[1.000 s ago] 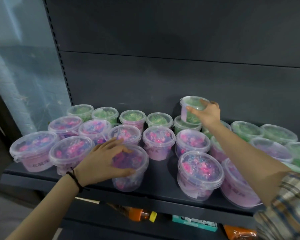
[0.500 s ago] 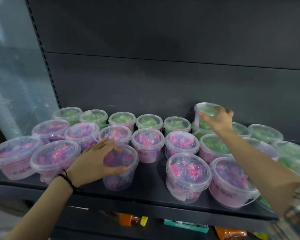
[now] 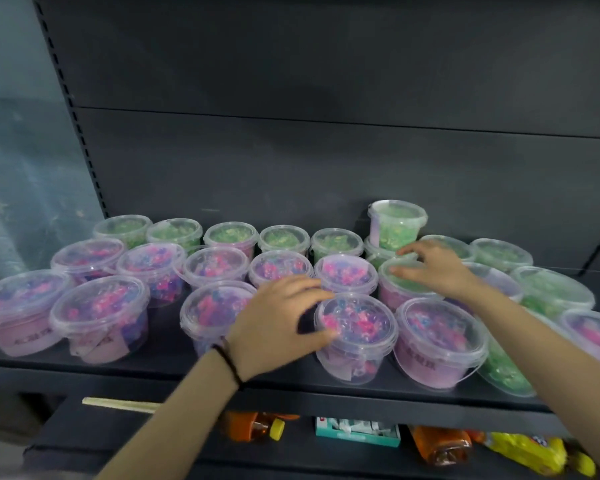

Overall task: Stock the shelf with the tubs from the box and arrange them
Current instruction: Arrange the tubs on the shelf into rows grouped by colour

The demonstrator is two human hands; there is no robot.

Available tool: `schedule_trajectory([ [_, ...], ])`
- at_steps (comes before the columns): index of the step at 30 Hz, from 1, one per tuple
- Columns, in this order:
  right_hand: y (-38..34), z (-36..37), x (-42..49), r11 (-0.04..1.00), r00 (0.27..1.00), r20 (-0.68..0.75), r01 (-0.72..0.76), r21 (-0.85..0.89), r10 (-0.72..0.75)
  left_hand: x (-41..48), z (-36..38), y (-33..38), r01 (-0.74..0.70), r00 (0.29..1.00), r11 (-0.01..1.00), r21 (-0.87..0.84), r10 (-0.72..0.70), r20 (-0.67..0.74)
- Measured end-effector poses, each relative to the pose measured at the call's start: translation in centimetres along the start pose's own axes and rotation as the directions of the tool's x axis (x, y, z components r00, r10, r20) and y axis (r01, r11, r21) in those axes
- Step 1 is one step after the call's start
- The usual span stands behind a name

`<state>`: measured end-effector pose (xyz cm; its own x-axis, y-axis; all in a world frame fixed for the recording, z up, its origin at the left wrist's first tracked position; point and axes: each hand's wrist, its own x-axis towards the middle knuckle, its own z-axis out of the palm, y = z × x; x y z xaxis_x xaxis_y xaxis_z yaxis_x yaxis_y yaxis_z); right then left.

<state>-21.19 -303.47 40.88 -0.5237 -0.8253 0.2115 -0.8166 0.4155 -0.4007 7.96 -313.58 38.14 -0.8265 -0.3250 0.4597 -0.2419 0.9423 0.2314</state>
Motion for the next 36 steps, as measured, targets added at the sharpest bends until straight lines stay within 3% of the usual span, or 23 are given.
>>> schedule_trajectory([
  [4,1.6,-0.6,-1.5,0.992,0.985,0.125,-0.113,-0.058,0.12,1.2,3.6,3.0,-0.017,0.999,1.0,-0.012,0.017,0.034],
  [7,2.2,-1.0,-2.0,0.985,0.965,0.202,-0.153,-0.074,0.165,1.1,4.1,2.9,-0.005,1.0,0.999,0.033,0.006,-0.029],
  [10,2.1,-0.8,-2.3,0.985,0.964,0.202,-0.167,-0.044,0.172,0.4,3.3,2.0,-0.006,0.999,0.997,0.08,0.009,-0.039],
  [17,0.5,0.4,-1.6,0.969,0.954,0.185,-0.217,-0.119,0.236,-1.0,0.8,-0.4,0.089,0.988,0.995,0.036,-0.093,0.126],
  [24,-0.3,1.0,-0.6,0.957,0.922,0.259,-0.274,-0.09,0.288,-1.2,0.6,-0.5,0.095,0.983,0.994,0.05,-0.101,0.156],
  [30,-0.4,1.3,-0.6,0.961,0.934,0.232,-0.25,-0.116,0.271,-1.3,0.3,-0.7,0.106,0.983,0.994,0.033,-0.11,0.149],
  [36,-0.1,1.3,-0.7,0.966,0.938,0.235,-0.233,-0.116,0.254,-2.4,-0.7,-2.1,0.133,0.98,0.984,0.118,-0.149,0.133],
])
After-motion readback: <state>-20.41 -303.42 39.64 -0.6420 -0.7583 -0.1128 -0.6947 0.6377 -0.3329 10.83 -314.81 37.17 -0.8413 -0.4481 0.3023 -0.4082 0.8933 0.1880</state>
